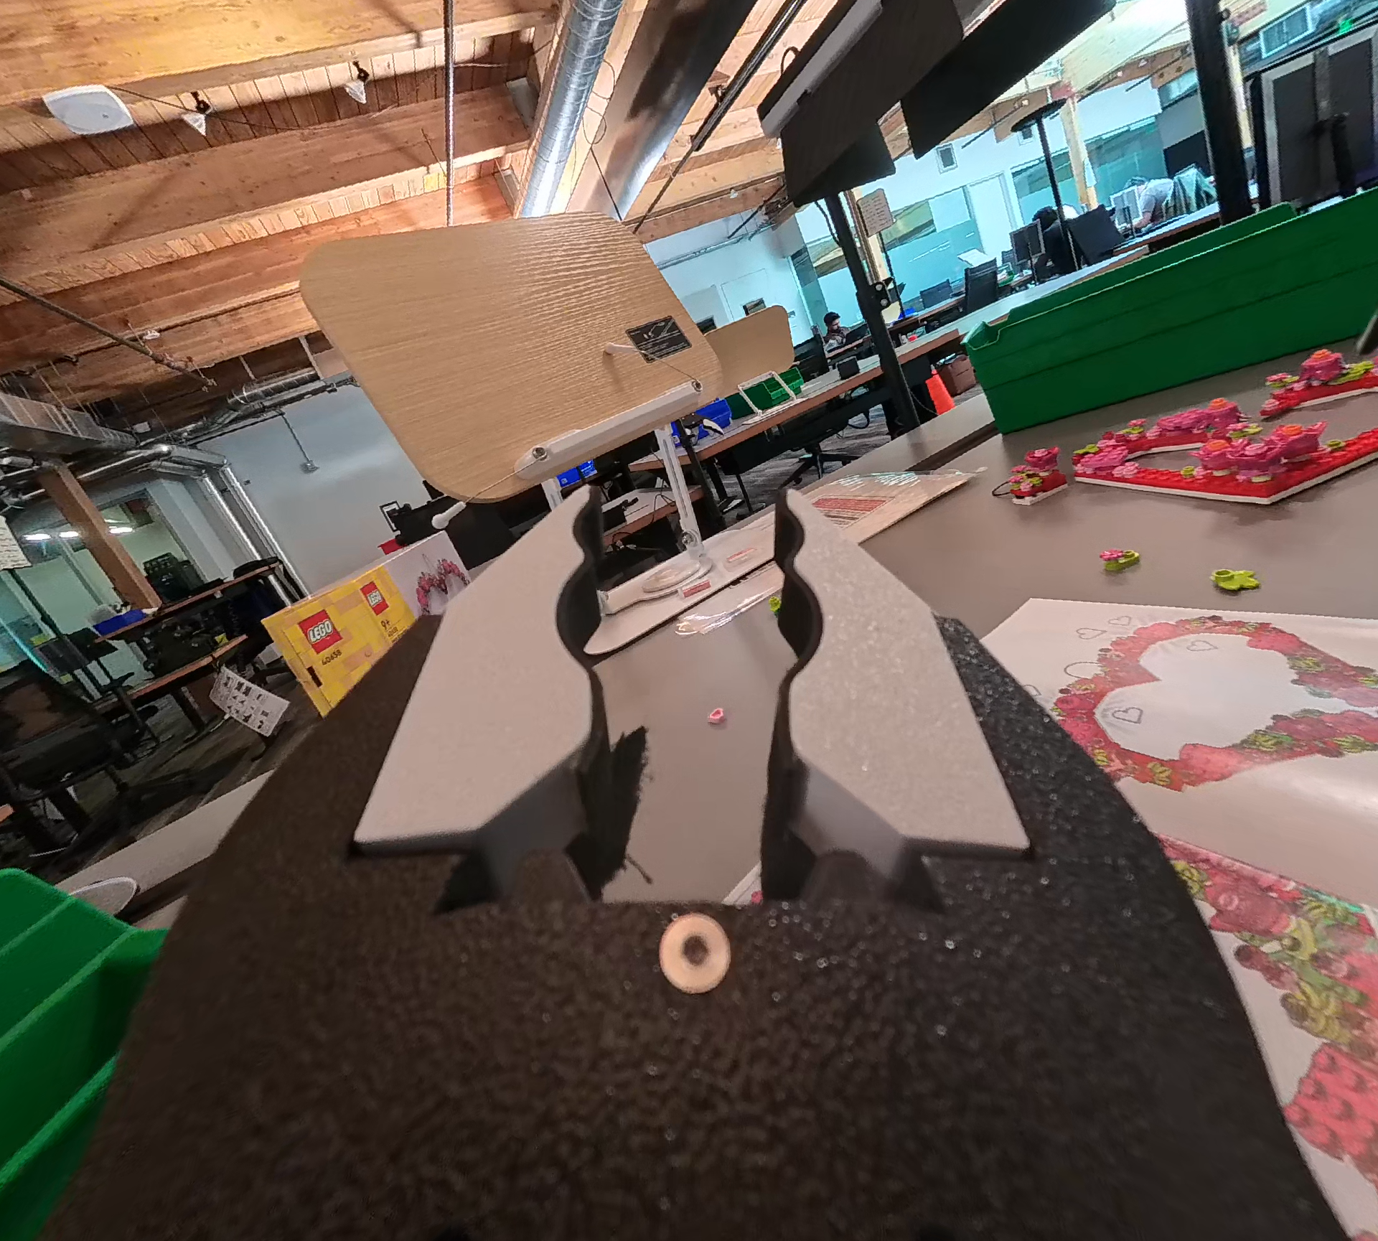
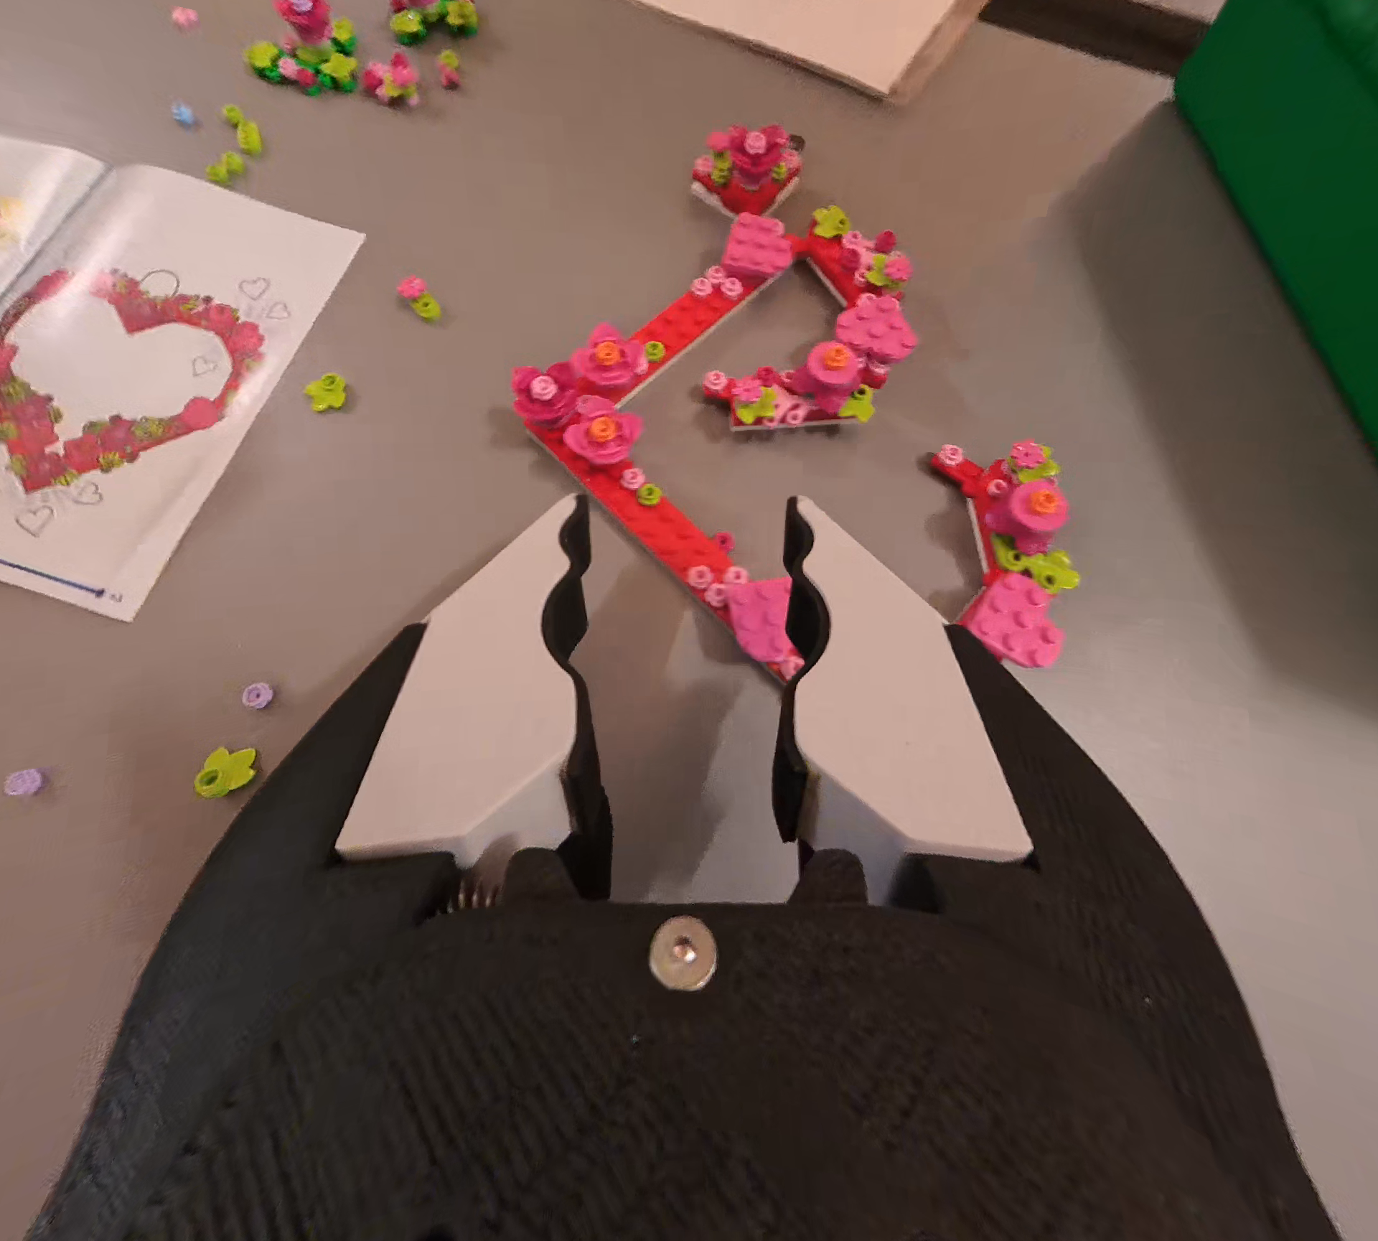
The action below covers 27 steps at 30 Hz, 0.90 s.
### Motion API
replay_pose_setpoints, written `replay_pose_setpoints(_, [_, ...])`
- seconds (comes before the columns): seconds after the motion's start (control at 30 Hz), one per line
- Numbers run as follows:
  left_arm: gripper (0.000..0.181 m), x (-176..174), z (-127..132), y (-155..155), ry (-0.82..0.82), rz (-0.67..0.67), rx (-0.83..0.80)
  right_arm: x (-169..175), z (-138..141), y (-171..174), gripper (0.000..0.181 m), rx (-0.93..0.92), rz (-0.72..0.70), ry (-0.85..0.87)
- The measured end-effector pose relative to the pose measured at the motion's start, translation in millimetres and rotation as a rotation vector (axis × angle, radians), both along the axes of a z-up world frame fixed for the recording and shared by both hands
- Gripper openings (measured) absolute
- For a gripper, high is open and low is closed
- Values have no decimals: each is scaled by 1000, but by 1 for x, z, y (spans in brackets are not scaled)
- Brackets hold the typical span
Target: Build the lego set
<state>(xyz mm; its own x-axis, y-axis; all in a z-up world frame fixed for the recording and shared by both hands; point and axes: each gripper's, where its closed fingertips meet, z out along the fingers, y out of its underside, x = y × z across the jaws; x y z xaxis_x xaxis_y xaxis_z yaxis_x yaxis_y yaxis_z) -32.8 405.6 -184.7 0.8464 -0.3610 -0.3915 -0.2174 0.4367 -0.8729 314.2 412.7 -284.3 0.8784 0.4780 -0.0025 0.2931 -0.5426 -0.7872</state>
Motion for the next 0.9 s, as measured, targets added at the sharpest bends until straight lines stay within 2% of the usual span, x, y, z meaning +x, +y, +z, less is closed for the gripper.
replay_pose_setpoints(0.03, [43,0,0,0,4,0,2,5,1,4,48,-40,-11,1])
replay_pose_setpoints(0.17, [42,3,-1,0,17,-2,6,32,-8,26,25,-161,-62,-178])
replay_pose_setpoints(0.3, [42,3,-1,-1,26,-2,13,33,-29,30,6,-319,11,-308])
replay_pose_setpoints(0.5, [42,5,0,-2,34,-6,19,9,-45,19,4,-412,201,-370])
replay_pose_setpoints(0.6, [42,7,-1,-3,42,-8,22,3,-45,14,0,-381,317,-438])
replay_pose_setpoints(0.73, [42,8,-1,-4,51,-12,25,10,-46,-1,0,-373,452,-555])
replay_pose_setpoints(0.9, [41,10,-2,-4,56,-15,26,26,-46,-30,0,-410,568,-611])
